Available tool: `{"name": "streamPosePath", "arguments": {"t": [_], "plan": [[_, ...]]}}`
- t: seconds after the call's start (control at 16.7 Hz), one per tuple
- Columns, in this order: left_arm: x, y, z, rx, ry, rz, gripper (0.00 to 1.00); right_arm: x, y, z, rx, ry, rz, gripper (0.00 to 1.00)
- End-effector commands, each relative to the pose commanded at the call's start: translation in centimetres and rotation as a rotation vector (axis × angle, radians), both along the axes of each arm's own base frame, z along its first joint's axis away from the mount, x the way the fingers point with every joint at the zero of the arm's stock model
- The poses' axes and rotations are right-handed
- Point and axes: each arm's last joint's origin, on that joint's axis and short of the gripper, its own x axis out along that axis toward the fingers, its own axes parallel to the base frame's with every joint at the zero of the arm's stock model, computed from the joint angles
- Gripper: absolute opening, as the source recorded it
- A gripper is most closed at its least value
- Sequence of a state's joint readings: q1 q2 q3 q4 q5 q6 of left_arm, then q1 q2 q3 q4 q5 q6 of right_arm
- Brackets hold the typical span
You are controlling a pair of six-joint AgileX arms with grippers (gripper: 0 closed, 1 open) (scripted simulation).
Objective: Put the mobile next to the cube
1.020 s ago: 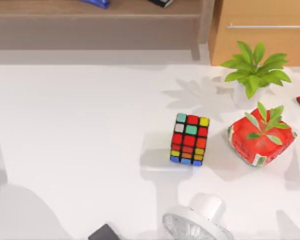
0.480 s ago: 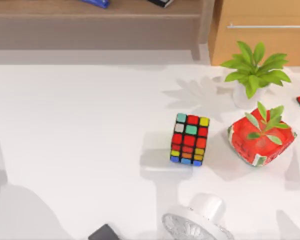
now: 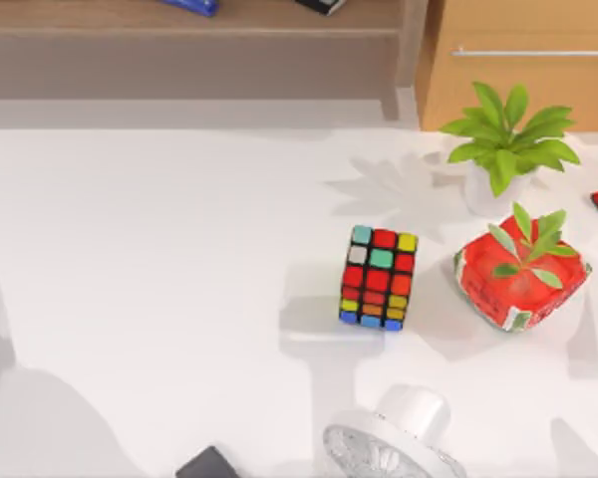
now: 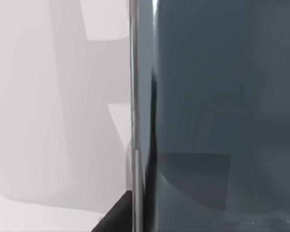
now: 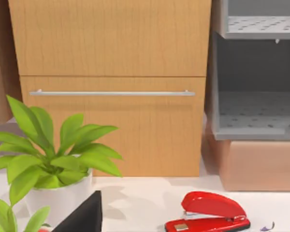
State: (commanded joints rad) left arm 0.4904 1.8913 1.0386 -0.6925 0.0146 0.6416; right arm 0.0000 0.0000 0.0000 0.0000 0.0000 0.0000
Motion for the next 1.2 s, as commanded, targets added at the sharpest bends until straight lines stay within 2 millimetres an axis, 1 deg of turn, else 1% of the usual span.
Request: {"name": "streamPosePath", "arguments": {"t": [0.06, 0.42, 0.48, 0.72, 0.78, 0.9, 1.02, 1.08, 1.2], "plan": [[0.0, -0.1, 0.8, -0.006, -0.014, 0.002, 0.00, 0.0, 0.0, 0.0, 0.000, 0.000, 0.000, 1.00], [0.0, -0.1, 2.5, -0.008, -0.011, 0.002, 0.00, 0.0, 0.0, 0.0, 0.000, 0.000, 0.000, 1.00], [0.0, -0.1, 2.8, -0.006, -0.014, 0.002, 0.00, 0.0, 0.0, 0.0, 0.000, 0.000, 0.000, 1.00], [0.0, -0.1, 2.6, -0.008, -0.010, 0.001, 0.00, 0.0, 0.0, 0.0, 0.000, 0.000, 0.000, 1.00], [0.2, -0.2, 3.0, -0.002, -0.024, 0.004, 0.00, 0.0, 0.0, 0.0, 0.000, 0.000, 0.000, 1.00], [1.4, -0.7, 4.4, 0.015, -0.070, 0.017, 0.00, 0.0, 0.0, 0.0, 0.000, 0.000, 0.000, 1.00], [3.7, -2.1, 6.1, 0.028, -0.125, 0.035, 0.00, 0.0, 0.0, 0.0, 0.000, 0.000, 0.000, 1.00], [5.0, -3.3, 6.9, 0.030, -0.154, 0.048, 0.00, 0.0, 0.0, 0.0, 0.000, 0.000, 0.000, 1.00], [7.5, -6.5, 8.6, 0.018, -0.203, 0.076, 0.00, 0.0, 0.0, 0.0, 0.000, 0.000, 0.000, 1.00]]}}
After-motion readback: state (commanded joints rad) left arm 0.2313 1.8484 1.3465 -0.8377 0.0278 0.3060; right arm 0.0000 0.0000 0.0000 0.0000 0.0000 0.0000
